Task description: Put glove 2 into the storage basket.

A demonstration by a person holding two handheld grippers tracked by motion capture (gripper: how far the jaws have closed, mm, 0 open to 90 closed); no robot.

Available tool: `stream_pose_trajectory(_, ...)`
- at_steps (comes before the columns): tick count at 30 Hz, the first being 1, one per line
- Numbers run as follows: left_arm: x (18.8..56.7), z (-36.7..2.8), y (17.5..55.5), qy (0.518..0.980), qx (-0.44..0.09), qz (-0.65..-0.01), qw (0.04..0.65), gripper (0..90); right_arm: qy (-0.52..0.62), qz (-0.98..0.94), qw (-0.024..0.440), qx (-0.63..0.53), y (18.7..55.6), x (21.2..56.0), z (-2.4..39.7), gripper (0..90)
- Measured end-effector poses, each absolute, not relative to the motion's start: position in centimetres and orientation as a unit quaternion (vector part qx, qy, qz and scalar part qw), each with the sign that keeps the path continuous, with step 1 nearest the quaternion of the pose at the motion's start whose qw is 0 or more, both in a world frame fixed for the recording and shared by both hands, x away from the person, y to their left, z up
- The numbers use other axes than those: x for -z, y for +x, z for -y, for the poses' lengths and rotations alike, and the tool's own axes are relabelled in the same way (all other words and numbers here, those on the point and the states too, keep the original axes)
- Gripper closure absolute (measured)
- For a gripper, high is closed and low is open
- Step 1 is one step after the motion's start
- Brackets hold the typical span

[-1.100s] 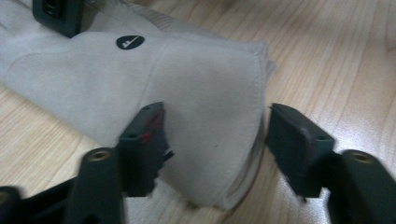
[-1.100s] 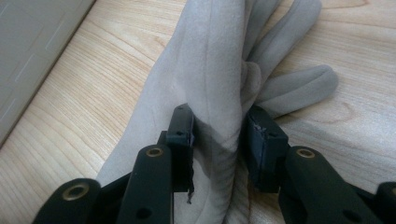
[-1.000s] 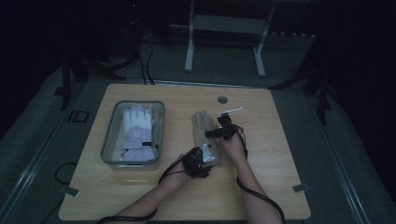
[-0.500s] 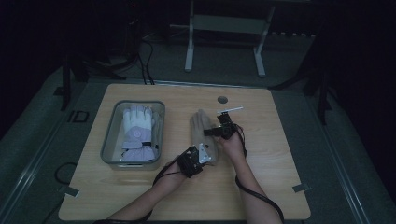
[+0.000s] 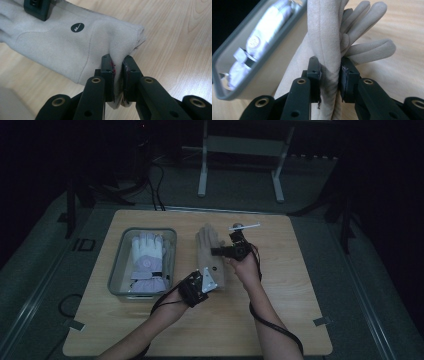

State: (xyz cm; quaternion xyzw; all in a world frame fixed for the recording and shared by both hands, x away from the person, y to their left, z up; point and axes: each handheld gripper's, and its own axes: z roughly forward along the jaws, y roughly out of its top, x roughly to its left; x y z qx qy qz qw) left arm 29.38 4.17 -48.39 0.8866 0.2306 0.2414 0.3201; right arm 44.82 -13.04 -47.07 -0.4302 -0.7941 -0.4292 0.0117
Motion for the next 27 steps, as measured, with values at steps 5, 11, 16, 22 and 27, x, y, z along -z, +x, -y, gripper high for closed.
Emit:
stream_pose_trajectory(5, 47.0, -5.5, 28.9, 0.882, -0.255, -0.234, 0.320, 82.0, -0.417, 0.794, 0.008, 0.443, 44.6, 45.3, 11.8, 73.7)
stream_pose_trajectory(11, 45.8, -7.5, 28.4, 0.877, -0.268, -0.240, 0.317, 81.9, -0.402, 0.793, 0.008, 0.457, 44.3, 43.7, 9.9, 73.7)
stream_pose_trajectory(16, 45.4, -9.4, 28.0, 0.877, -0.271, -0.249, 0.309, 81.9, -0.392, 0.795, 0.012, 0.463, 44.1, 43.3, 8.1, 73.7)
stream_pose_trajectory(22, 45.2, -11.6, 27.6, 0.874, -0.276, -0.263, 0.301, 81.9, -0.379, 0.801, 0.020, 0.464, 44.2, 43.0, 5.3, 73.7)
stream_pose_trajectory(27, 45.1, -13.8, 27.2, 0.870, -0.276, -0.279, 0.297, 81.9, -0.369, 0.807, 0.024, 0.461, 44.2, 43.1, 2.8, 73.7)
